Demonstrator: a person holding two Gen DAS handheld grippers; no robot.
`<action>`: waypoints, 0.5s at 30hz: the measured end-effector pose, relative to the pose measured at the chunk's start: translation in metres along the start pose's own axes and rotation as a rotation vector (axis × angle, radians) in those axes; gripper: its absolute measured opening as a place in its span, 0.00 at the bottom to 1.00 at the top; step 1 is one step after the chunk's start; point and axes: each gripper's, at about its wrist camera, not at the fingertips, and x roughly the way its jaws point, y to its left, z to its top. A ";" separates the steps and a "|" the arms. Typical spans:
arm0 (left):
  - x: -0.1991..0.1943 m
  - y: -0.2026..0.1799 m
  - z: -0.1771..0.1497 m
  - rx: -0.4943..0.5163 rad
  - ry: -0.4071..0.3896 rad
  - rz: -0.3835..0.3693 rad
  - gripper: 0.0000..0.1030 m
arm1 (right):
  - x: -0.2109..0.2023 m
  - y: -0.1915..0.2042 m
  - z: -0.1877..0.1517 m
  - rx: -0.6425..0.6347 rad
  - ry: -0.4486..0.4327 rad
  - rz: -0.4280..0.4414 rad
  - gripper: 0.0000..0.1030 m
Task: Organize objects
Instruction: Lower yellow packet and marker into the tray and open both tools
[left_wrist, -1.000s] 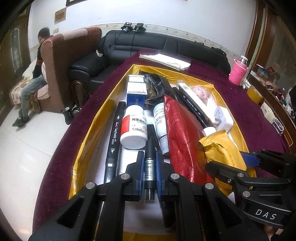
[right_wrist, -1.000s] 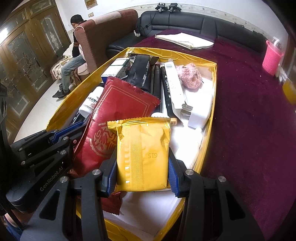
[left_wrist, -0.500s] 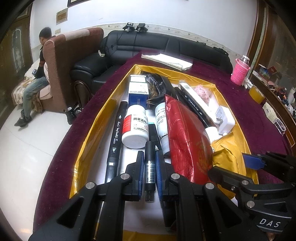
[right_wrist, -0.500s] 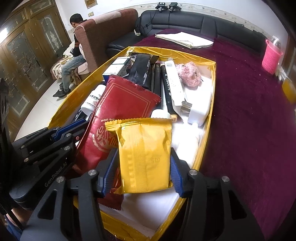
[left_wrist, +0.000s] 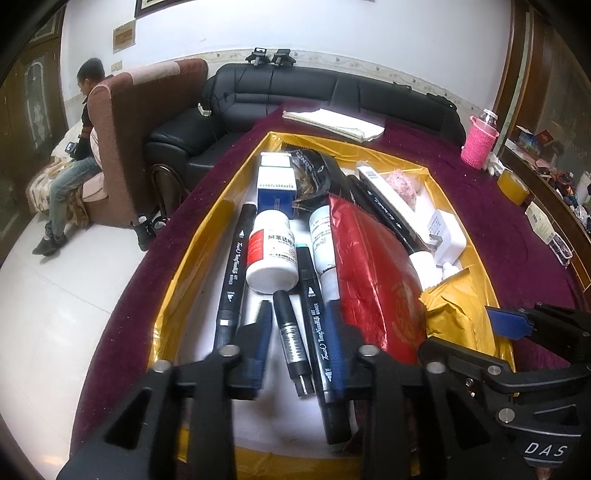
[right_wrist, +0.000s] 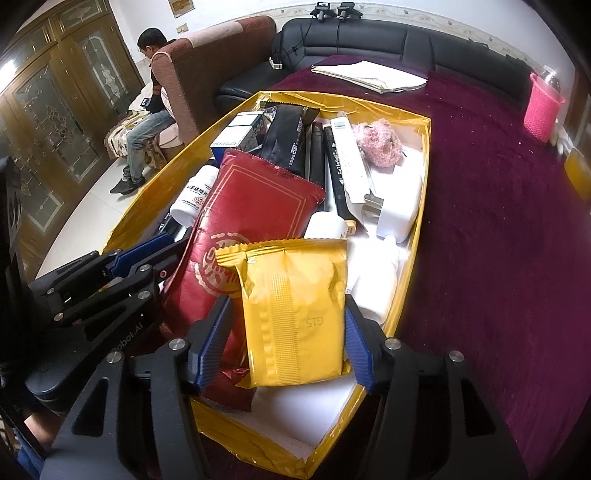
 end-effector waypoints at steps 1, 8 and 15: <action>-0.001 0.000 0.000 0.000 -0.007 0.006 0.35 | -0.001 0.000 0.000 0.000 -0.003 0.001 0.57; -0.003 -0.002 0.000 0.005 -0.008 0.011 0.36 | -0.006 -0.002 0.000 0.009 -0.016 0.006 0.58; -0.008 -0.004 0.000 0.004 -0.015 0.015 0.36 | -0.011 -0.003 -0.002 0.006 -0.016 0.006 0.58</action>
